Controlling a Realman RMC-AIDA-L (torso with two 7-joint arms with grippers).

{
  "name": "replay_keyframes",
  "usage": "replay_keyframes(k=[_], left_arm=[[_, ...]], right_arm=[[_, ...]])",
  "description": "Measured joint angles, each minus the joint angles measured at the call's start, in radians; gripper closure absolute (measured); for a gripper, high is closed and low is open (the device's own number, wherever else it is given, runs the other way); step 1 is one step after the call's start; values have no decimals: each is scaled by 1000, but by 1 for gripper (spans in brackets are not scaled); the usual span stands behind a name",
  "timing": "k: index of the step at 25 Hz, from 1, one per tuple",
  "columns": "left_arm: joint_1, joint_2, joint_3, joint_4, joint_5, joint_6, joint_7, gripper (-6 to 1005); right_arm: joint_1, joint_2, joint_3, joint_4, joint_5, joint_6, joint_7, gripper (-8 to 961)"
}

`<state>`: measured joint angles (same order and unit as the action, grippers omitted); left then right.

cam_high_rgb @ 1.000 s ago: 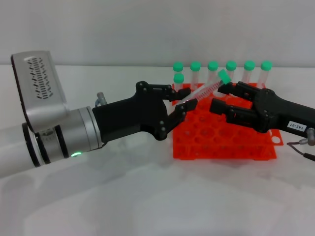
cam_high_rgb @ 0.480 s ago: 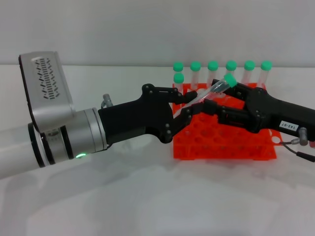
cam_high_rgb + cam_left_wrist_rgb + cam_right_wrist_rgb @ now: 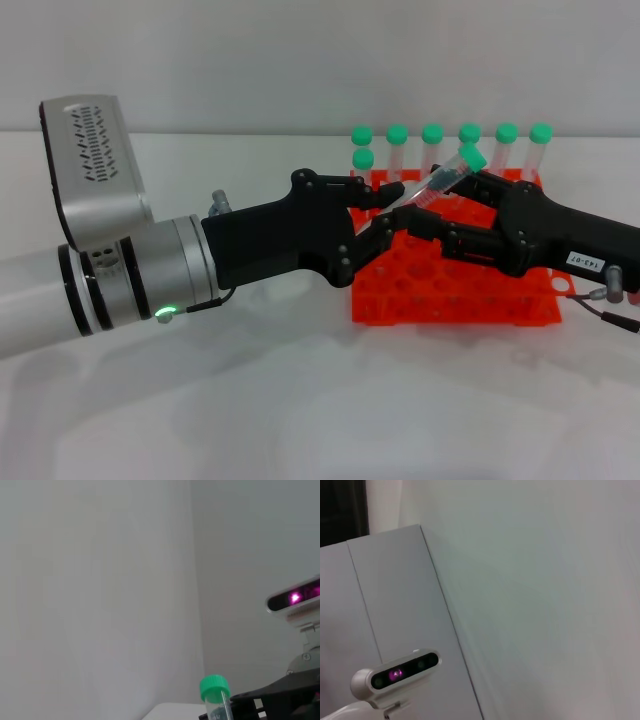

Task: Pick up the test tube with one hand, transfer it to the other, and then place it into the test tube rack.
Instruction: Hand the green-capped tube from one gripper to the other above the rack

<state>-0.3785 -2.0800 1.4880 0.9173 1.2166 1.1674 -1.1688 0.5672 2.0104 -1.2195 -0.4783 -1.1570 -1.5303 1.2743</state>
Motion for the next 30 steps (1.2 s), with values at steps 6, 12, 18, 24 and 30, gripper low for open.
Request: replay_keyframes(k=[6,12,18,24,30], left_arm=[[3,0,3,-1,0,4,-26,805],[8,1,9,2,2,6,-38,805],[10,3,7,6,3,10,-39,805],[7,3,4,6,3,16,-39,805],[1,3,3,2,7,11,-39,805]], right_arm=[[-3,1,8,6,5,4,-10,190],[-5,1,9,8,7,38,-10,213],[-6,1,11,10,9,48,-10,260],[-17,0,12,1,12,50,-10,376],[-16,-1,12,0,18,50,-10,371]])
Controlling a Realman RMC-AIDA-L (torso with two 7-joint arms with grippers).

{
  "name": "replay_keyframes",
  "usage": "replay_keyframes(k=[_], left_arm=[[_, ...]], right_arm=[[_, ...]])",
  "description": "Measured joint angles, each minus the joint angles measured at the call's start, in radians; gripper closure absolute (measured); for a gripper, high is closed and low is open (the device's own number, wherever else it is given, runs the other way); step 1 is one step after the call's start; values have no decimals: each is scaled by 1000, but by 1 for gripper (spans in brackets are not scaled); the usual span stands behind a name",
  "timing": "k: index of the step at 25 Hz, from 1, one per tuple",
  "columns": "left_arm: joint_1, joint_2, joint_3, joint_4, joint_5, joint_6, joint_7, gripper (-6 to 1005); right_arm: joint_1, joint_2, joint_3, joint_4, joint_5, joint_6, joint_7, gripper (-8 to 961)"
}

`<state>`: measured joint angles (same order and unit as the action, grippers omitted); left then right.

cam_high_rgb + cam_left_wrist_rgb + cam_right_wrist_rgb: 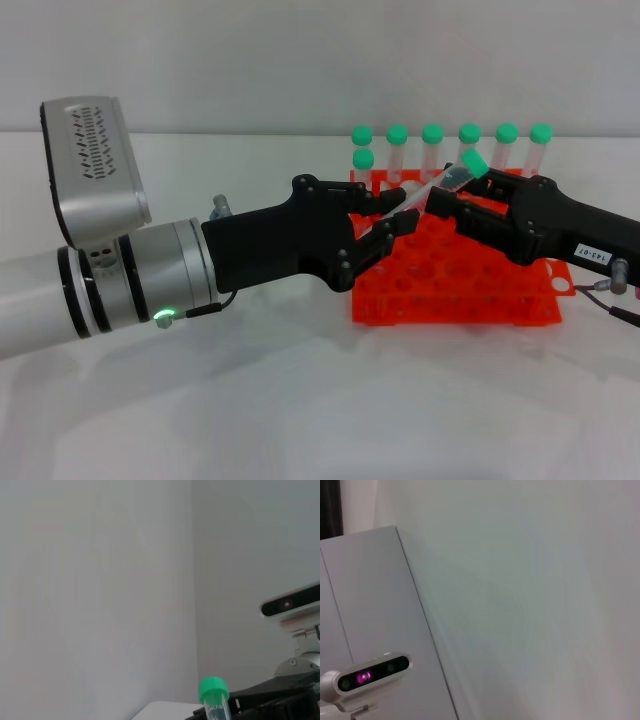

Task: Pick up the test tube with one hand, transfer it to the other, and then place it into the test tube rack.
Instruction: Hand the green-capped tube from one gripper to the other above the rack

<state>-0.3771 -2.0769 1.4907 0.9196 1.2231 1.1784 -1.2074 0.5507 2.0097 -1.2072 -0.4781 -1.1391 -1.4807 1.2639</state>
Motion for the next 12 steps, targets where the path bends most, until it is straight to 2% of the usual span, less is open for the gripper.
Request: replay_keyframes(k=[3,6,12], left_arm=[[0,0,0,-2,1,-1,0,805],[0,0,0,-3,1,-1,-2,805],[0,0,0,-5,4,-3,-9,805]], right_arm=[[1,0,0,0,0,-2,0,369],[1,0,-1,-1,1,-5,-1,534],[2,0,-8,-1,1,-12,-10,543]])
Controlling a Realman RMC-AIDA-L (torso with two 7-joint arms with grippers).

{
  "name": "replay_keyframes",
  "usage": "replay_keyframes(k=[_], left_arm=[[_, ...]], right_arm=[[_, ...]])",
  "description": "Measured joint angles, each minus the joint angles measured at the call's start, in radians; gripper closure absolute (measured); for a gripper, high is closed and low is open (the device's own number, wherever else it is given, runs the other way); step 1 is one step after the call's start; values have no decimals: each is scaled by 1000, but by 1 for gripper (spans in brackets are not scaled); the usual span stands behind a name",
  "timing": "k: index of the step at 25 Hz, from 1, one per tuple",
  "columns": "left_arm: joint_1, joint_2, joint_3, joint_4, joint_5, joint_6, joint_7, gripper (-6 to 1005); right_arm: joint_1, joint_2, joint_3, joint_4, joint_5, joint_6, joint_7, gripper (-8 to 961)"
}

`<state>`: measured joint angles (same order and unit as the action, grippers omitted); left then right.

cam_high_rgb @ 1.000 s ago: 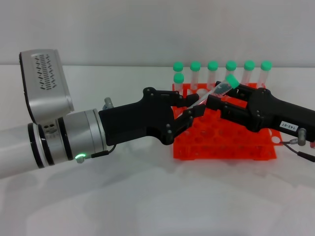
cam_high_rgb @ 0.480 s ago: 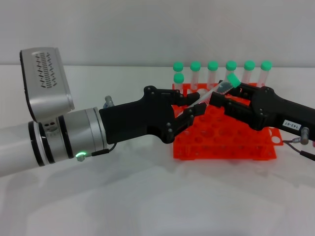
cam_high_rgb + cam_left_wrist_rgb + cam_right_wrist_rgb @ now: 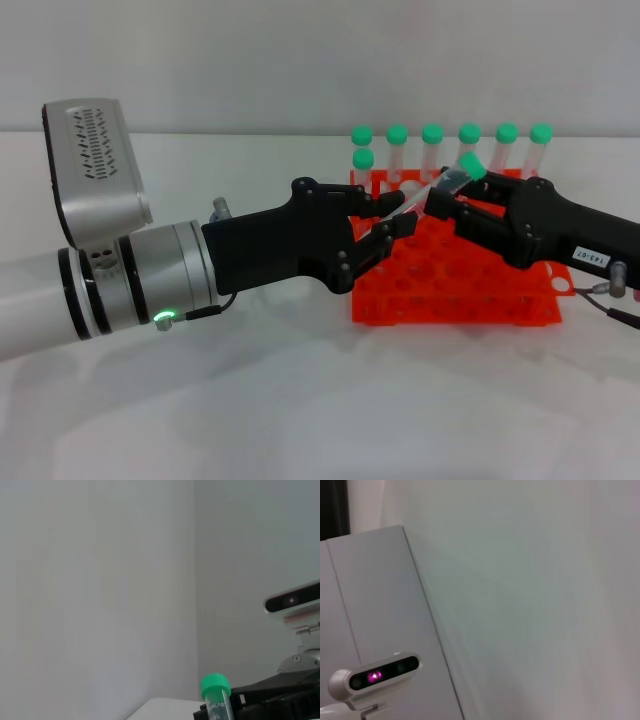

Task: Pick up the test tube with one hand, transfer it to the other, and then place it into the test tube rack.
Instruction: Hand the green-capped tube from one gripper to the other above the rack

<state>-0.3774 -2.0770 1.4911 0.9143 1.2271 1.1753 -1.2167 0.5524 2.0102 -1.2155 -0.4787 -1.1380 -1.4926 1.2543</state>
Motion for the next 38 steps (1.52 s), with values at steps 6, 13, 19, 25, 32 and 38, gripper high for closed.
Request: replay_keyframes(k=[6,13,19,25,32,38], left_arm=[[0,0,0,-2,0,-8,-2,805],[-2,-1,7,-2,0,-14,-3,805],[-2,-2,22,-2,0,-14,-3,804],[-4,-1,24,0,0,-14,-3,804],[-12,-1,24,0,0,-14,-3,804],[-14,-3,23,0,0,-14,-3,804]], right_arm=[[3,1,-2,0,-2,-16,-3,577],[2,3,-4,1,-6,-26,-4,636],[2,4,-4,1,-6,-20,-4,632],[-4,3,-4,1,-5,-25,-17,614],[-5,4,-4,0,-2,-25,-21,414],[0,5,-4,0,-1,-25,-28,347]])
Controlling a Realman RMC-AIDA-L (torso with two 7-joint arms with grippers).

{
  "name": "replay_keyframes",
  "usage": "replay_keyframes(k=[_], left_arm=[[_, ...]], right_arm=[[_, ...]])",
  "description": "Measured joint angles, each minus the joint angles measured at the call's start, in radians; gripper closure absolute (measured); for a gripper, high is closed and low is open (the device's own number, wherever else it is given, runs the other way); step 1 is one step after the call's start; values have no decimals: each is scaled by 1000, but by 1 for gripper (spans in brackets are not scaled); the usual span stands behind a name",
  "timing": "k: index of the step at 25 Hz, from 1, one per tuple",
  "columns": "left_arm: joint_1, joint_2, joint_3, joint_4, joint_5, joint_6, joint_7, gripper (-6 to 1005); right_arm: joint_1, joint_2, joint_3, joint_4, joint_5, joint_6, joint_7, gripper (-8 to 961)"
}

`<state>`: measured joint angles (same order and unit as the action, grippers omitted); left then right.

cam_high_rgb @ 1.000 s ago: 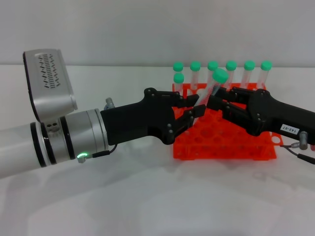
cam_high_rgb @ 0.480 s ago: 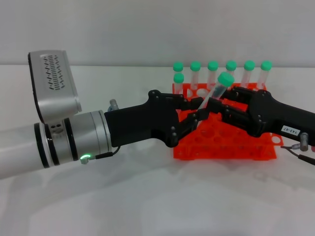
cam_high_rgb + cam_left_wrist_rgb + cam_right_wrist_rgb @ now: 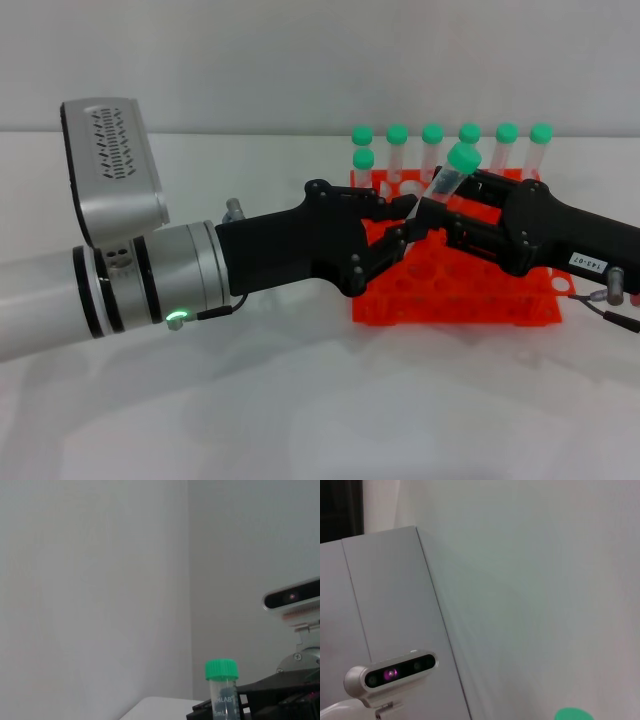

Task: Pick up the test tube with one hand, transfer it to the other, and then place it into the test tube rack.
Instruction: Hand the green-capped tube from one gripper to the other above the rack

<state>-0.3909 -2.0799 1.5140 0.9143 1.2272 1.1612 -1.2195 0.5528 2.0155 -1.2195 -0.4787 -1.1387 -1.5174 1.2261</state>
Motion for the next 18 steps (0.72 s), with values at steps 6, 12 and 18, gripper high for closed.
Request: replay_keyframes(k=[6,12,18], left_arm=[[-3,0,0,0,10,0,-13,804],[-4,0,0,0,11,0,-13,804],[-2,-1,0,0,11,1,-13,804]], right_arm=[[1,0,0,0,2,0,-1,407],[-1,0,0,0,2,-3,-2,475],[-4,0,1,0,3,-15,-8,662]])
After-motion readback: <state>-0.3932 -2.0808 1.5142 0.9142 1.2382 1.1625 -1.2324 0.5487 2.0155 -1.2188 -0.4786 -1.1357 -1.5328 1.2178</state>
